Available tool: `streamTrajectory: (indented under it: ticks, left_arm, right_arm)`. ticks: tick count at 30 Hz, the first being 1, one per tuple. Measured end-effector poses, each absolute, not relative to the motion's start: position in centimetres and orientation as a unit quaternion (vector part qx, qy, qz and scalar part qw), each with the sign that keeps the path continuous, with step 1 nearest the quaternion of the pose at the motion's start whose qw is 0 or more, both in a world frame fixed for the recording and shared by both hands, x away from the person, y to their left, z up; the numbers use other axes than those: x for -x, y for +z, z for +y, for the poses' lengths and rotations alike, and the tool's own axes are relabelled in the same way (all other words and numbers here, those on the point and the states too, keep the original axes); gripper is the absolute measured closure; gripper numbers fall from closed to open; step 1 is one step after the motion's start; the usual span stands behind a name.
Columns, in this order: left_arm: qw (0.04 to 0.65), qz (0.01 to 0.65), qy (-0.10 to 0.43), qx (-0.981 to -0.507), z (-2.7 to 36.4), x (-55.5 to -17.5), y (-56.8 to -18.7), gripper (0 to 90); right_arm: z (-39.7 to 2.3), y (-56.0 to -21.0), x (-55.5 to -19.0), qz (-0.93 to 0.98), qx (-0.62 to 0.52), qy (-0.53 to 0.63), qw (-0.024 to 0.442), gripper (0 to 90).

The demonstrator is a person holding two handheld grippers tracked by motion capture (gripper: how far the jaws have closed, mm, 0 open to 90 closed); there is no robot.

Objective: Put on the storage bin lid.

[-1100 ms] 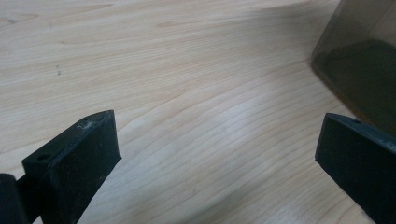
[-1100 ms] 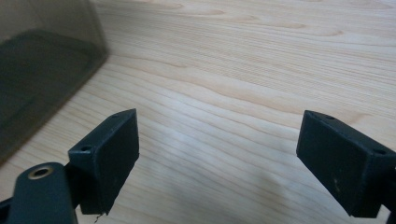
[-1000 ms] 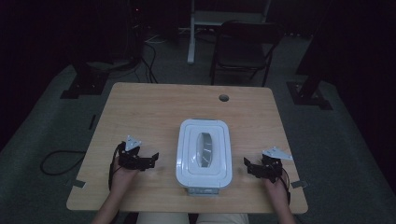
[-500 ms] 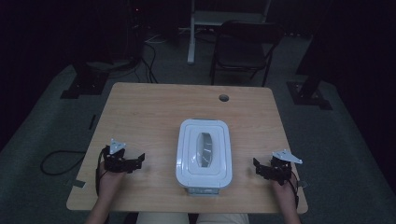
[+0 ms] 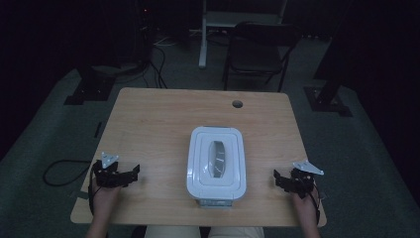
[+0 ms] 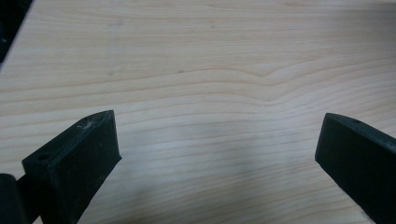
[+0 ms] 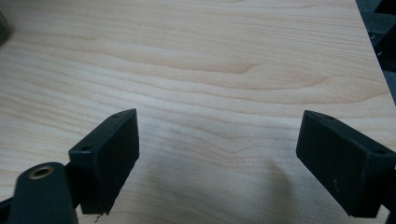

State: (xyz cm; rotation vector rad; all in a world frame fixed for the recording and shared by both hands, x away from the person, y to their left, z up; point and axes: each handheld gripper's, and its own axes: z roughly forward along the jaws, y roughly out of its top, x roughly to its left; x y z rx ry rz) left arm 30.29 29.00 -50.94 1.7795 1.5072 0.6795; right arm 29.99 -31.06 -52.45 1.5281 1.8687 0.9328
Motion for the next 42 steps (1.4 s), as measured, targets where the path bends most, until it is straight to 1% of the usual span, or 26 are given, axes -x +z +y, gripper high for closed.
streamTrajectory:
  ticks: [4,6,10,14,21,24,28,42]
  left_arm:
    - [0.334,0.601,0.269,-0.675,29.6,-30.0,-51.1,0.5]
    - [0.323,0.611,0.277,-0.667,30.0,-29.9,-51.2,0.5]
    - [0.314,0.622,0.286,-0.658,30.7,-29.8,-51.3,0.5]
    - [0.303,0.630,0.284,-0.656,31.2,-29.9,-51.5,0.5]
    - [0.289,0.641,0.257,-0.663,31.4,-30.3,-52.1,0.5]
    - [0.278,0.637,0.249,-0.675,31.2,-30.6,-52.3,0.6]
    - [0.266,0.635,0.254,-0.680,31.1,-30.7,-52.4,0.5]
    - [0.266,0.634,0.254,-0.680,31.1,-30.8,-52.4,0.5]
  right_arm:
    - [-31.4,-52.4,-29.9,0.681,-0.580,0.347,0.283,13.4]
    - [-31.5,-52.4,-29.8,0.677,-0.589,0.328,0.296,13.4]
    - [-31.7,-52.5,-29.8,0.670,-0.602,0.307,0.306,13.4]
    - [-32.0,-52.6,-29.9,0.669,-0.612,0.306,0.290,13.4]
    - [-32.3,-52.8,-30.4,0.667,-0.632,0.290,0.267,13.2]
    - [-32.3,-52.8,-30.4,0.669,-0.630,0.291,0.266,13.2]
    - [-32.2,-52.8,-30.4,0.672,-0.628,0.293,0.263,13.2]
    - [-32.3,-52.8,-30.4,0.672,-0.627,0.293,0.262,13.0]
